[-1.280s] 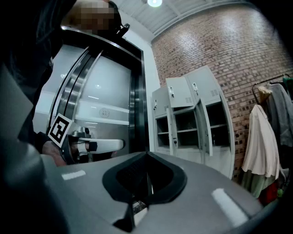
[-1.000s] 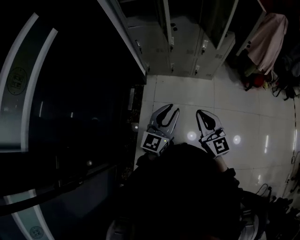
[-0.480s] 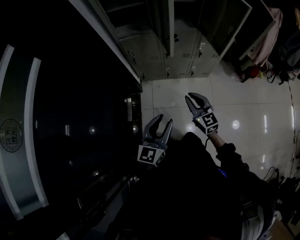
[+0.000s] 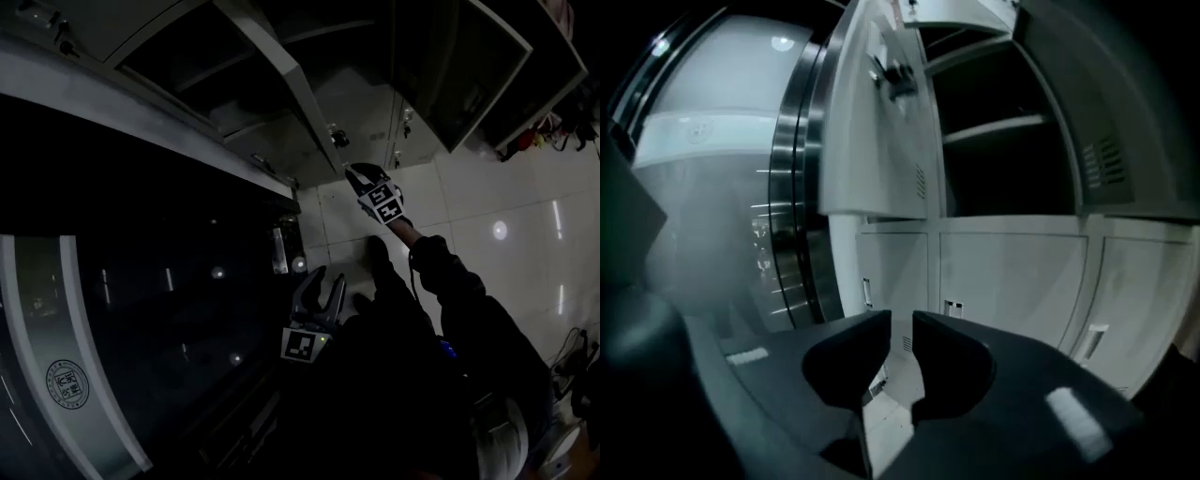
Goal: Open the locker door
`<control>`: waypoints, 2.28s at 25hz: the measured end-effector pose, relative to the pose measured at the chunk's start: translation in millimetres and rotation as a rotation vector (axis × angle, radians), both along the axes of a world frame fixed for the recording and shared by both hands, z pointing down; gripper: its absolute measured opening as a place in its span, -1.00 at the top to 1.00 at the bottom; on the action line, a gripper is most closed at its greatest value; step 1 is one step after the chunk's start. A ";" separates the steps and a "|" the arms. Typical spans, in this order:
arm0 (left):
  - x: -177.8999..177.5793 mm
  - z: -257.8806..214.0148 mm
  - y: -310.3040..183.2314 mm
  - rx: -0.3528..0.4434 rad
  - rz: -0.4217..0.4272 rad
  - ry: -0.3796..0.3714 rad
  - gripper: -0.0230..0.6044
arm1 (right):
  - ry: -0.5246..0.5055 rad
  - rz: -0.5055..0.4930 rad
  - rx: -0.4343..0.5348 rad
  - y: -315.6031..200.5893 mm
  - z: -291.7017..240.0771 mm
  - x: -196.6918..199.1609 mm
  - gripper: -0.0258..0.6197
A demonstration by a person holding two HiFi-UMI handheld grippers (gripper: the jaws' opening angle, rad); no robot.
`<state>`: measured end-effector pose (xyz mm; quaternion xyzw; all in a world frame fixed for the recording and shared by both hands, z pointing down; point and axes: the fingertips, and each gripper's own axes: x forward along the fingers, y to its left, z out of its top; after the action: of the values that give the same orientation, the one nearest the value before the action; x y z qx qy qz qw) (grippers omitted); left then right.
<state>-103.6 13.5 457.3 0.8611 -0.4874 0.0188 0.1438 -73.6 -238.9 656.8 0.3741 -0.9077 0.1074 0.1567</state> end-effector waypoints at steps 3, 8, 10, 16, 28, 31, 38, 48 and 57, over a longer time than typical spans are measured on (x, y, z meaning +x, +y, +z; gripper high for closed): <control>16.1 -7.2 -47.9 -0.006 0.031 0.002 0.41 | 0.015 -0.021 -0.035 -64.2 33.6 -13.2 0.68; 28.6 -12.5 -118.3 -0.010 0.034 -0.017 0.41 | 0.094 -0.058 -0.066 -148.4 89.0 -25.8 0.68; 24.0 -13.1 -136.5 -0.015 0.013 -0.036 0.41 | 0.094 -0.076 -0.095 -162.9 103.6 -38.3 0.68; 17.3 -9.4 -170.1 -0.018 -0.016 -0.051 0.41 | 0.134 -0.041 -0.096 -190.0 129.9 -54.6 0.71; 11.1 3.0 -172.2 -0.066 -0.052 -0.062 0.41 | 0.131 0.115 -0.067 -199.3 135.1 -54.8 0.84; 12.2 5.4 -168.3 -0.068 -0.048 -0.060 0.41 | 0.129 0.083 -0.069 -196.8 129.3 -53.5 0.87; 29.6 14.1 -157.2 -0.075 0.005 -0.014 0.41 | 0.154 -0.042 -0.065 -116.9 135.2 -24.2 0.84; 70.2 13.5 -88.8 0.013 0.130 0.050 0.41 | 0.103 0.131 -0.136 46.3 107.0 117.3 0.76; 77.0 7.6 85.0 0.057 0.122 0.051 0.41 | -0.094 0.025 0.100 276.9 -74.2 111.4 0.87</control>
<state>-26.7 98.5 464.9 0.8932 -0.4303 -0.0084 0.1301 37.7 38.1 582.6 0.3871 -0.9136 0.0814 0.0939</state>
